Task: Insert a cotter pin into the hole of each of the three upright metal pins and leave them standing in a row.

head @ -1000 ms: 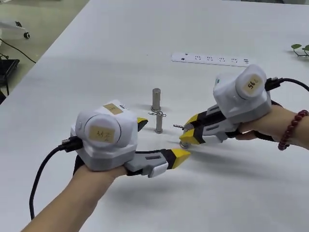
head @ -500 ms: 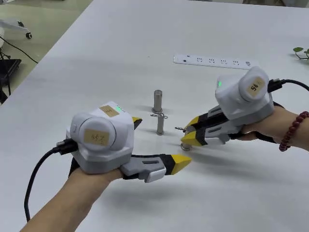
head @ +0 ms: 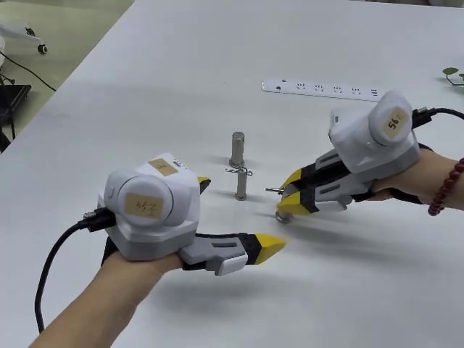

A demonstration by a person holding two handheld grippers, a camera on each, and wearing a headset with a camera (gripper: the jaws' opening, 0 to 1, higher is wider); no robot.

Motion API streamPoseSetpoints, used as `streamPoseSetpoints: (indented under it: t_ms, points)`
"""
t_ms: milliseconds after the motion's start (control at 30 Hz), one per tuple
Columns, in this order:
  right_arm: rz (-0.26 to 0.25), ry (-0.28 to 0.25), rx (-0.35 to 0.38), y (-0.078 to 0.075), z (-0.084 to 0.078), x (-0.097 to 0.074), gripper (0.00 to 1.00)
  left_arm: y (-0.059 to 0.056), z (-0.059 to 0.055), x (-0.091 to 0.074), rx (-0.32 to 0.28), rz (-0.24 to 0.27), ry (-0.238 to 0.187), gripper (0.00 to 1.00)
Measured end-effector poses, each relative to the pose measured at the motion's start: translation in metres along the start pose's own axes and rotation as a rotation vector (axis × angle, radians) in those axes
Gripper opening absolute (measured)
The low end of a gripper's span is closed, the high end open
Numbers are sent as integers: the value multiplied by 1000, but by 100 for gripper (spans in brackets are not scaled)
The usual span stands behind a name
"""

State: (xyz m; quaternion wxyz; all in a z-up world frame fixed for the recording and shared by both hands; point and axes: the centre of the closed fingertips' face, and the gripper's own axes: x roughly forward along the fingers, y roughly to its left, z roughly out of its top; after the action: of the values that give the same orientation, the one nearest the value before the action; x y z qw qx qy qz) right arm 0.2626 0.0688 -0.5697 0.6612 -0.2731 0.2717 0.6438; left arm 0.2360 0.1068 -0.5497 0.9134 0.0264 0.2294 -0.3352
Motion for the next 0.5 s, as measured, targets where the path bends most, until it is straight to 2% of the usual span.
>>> streamPoseSetpoints:
  t_ms: [500]
  points:
    - [-6,11,-3,-15,-1,-1,9,1,7,1,-13,-1,-31,93]
